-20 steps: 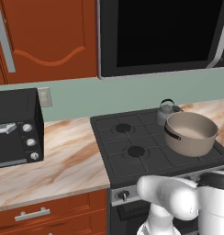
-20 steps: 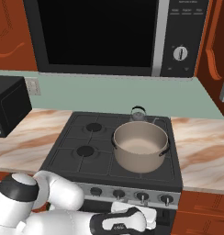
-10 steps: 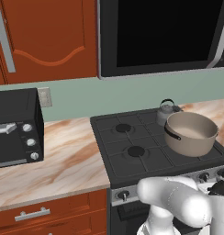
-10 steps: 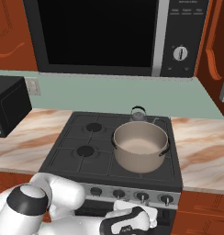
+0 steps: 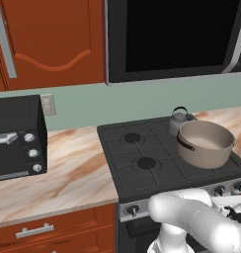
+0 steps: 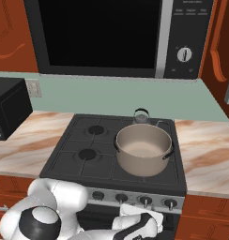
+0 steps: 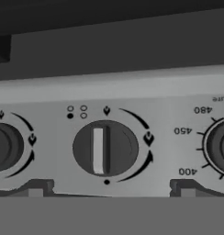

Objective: Pick the kettle from the cabinet and place it on a stove burner. Then pick the pot from the counter and place it on another stove burner. Finally, turn both burners on.

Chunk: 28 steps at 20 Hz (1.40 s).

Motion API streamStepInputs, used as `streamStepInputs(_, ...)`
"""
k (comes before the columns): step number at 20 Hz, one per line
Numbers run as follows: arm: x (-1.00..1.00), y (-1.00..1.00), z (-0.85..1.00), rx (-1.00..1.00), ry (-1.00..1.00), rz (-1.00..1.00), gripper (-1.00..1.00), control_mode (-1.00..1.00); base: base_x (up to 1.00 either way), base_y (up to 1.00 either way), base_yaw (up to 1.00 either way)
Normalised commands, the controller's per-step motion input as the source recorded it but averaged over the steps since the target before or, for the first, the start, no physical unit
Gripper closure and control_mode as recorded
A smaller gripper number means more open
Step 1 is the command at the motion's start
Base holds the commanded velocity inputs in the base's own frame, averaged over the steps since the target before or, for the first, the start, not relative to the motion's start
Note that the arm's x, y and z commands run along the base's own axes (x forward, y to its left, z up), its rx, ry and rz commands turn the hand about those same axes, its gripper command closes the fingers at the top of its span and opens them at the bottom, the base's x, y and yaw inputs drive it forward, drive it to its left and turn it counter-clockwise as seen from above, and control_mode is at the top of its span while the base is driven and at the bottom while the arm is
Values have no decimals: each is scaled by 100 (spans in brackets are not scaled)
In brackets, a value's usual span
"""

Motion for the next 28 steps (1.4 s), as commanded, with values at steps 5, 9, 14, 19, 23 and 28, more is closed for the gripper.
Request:
streamStepInputs(5, 17, -2, -14, 2, -3, 0, -100, -100, 0, 0, 0)
streamStepInputs(9, 16, -1, -11, 1, -4, 0, -100, -100, 0, 0, 0)
streamStepInputs(14, 9, -6, -12, 1, -5, 0, -100, -100, 0, 0, 0)
streamStepInputs(19, 7, -16, -8, 2, -5, 0, -100, -100, 0, 0, 0)
streamStepInputs(23, 7, -8, 0, 1, -4, 0, -100, -100, 0, 0, 0)
streamStepInputs(28, 10, 0, 0, 0, -1, 0, -100, -100, 0, 0, 0)
